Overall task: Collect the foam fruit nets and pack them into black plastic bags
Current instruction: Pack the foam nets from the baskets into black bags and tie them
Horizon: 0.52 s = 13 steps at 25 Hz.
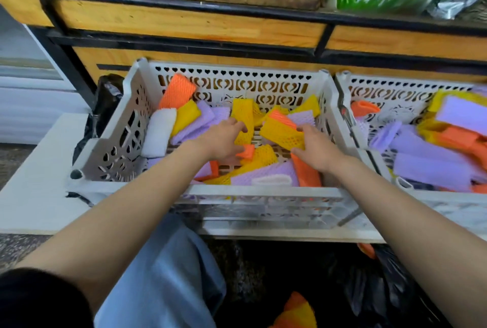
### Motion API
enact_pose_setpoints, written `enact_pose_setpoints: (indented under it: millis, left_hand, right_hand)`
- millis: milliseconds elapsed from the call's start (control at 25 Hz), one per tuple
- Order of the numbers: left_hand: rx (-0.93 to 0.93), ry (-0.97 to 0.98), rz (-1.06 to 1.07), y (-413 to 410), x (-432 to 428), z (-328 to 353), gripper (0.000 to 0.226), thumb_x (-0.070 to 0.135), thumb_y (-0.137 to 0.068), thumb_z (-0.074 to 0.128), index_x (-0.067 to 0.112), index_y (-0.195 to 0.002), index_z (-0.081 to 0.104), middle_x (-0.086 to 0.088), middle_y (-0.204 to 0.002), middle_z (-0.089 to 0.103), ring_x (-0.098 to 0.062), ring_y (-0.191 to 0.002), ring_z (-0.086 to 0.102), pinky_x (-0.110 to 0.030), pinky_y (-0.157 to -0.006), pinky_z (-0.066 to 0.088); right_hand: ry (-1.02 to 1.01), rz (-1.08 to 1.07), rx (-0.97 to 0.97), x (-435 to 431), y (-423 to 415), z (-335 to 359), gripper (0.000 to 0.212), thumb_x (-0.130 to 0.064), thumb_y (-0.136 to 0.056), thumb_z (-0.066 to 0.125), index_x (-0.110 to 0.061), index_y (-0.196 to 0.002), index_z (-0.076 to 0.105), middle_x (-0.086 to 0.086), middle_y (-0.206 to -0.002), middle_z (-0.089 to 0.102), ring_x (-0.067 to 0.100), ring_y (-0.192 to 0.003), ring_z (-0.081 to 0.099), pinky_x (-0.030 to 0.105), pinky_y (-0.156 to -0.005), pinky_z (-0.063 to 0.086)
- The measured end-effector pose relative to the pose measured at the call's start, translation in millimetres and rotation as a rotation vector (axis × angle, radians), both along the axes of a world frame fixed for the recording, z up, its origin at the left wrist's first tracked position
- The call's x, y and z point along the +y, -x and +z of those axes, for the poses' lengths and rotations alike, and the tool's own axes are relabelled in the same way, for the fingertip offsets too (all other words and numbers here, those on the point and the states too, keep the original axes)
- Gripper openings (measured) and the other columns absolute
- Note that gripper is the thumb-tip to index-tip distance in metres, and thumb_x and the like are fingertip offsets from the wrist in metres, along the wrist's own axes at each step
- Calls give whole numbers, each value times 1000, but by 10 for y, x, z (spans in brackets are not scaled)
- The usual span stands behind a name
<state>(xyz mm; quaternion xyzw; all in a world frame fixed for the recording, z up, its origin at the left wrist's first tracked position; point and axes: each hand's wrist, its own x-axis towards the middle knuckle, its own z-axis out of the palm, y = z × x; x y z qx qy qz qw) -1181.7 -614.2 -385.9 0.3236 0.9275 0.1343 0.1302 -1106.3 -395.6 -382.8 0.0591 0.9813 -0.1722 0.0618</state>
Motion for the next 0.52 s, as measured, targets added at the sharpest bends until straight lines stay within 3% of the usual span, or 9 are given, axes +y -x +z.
enact_pose_setpoints:
  millis: [160,240,320,400,520]
  left_hand:
    - [-111,256,-56,242,16,-194,72,40,-84,67,14,-142,33,-11,-139,45,-29,-124,45,-36,-97,41]
    - [-125,240,-17,292,4,-245,57,41,-85,64,14,-132,46,-10,-128,55,-27,-112,53,-32,-84,42]
    - [-112,193,31,316,0,-251,36,40,-92,54,11,-113,56,-12,-110,62,-23,-89,54,-31,-70,38]
    - [-52,105,118,305,4,-176,28,31,-99,43,6,-107,53,-15,-97,62,-23,-77,49,-31,-63,34]
    - [-5,-323,390,250,33,71,24,27,-101,36,5,-104,45,-4,-75,53,-21,-64,50,-32,-53,38]
  right_hand:
    - [2,-2,-121,134,246,-259,73,-31,-86,66,-6,-143,27,16,-144,38,31,-131,39,40,-107,34]
    - [12,-23,-166,157,297,-313,71,-29,-84,68,-6,-140,30,17,-139,43,32,-125,44,41,-103,39]
    - [-27,-23,-156,173,321,-324,53,-24,-87,64,-7,-131,41,16,-128,52,32,-113,53,40,-95,44]
    - [-71,-25,-95,143,299,-243,34,-19,-91,56,-7,-122,49,17,-118,60,33,-105,57,39,-87,47]
    - [54,-103,181,53,238,-24,25,-14,-94,49,-5,-116,55,13,-106,63,29,-96,59,34,-74,47]
